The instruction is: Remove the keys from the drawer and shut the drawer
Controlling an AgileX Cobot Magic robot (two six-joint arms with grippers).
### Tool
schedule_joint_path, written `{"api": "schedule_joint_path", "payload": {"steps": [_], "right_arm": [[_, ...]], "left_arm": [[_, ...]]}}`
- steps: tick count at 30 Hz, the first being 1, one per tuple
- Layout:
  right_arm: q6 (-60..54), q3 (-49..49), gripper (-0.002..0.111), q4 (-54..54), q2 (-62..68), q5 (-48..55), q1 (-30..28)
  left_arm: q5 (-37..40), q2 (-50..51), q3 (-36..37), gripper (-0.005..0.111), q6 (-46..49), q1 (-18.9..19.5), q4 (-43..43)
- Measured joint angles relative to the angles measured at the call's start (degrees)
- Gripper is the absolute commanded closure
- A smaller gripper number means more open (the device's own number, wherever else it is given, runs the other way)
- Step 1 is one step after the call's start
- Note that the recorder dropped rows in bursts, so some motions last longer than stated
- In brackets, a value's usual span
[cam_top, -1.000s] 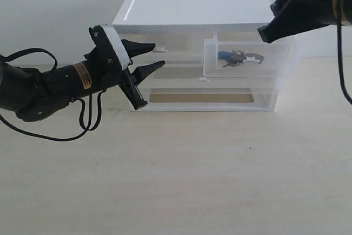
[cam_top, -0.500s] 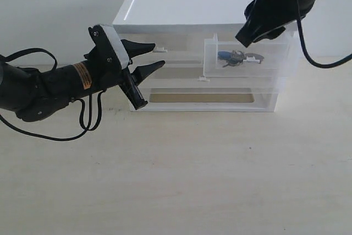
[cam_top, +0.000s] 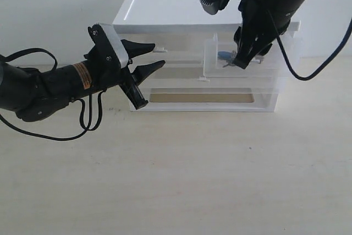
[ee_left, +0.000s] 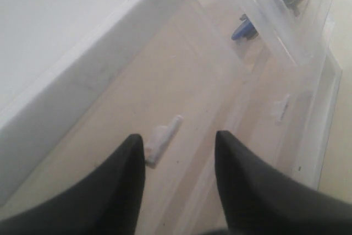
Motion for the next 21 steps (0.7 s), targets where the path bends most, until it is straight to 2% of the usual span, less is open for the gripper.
{"api": "schedule_joint_path", "payload": {"steps": [13, 15, 19, 21], "right_arm": [[-0.3, -0.1, 0.065, -0.5, 3.6, -1.9, 0.0], [-0.3, -0.1, 0.074, -0.7, 3.9, -2.0, 0.0], [-0.5, -0.3, 0.107, -1.0, 4.3, -2.6, 0.0], [-2.0, -0.5, 0.108, -1.4, 4.3, -2.6, 0.0]], "left_arm": [[0.0, 0.0, 0.0, 0.068, 0.0, 0.0, 0.0], [0.0, 0.0, 0.0, 0.068, 0.0, 0.0, 0.0], [0.0, 0.0, 0.0, 0.068, 0.0, 0.0, 0.0], [0.0, 0.0, 0.0, 0.068, 0.0, 0.0, 0.0]]}}
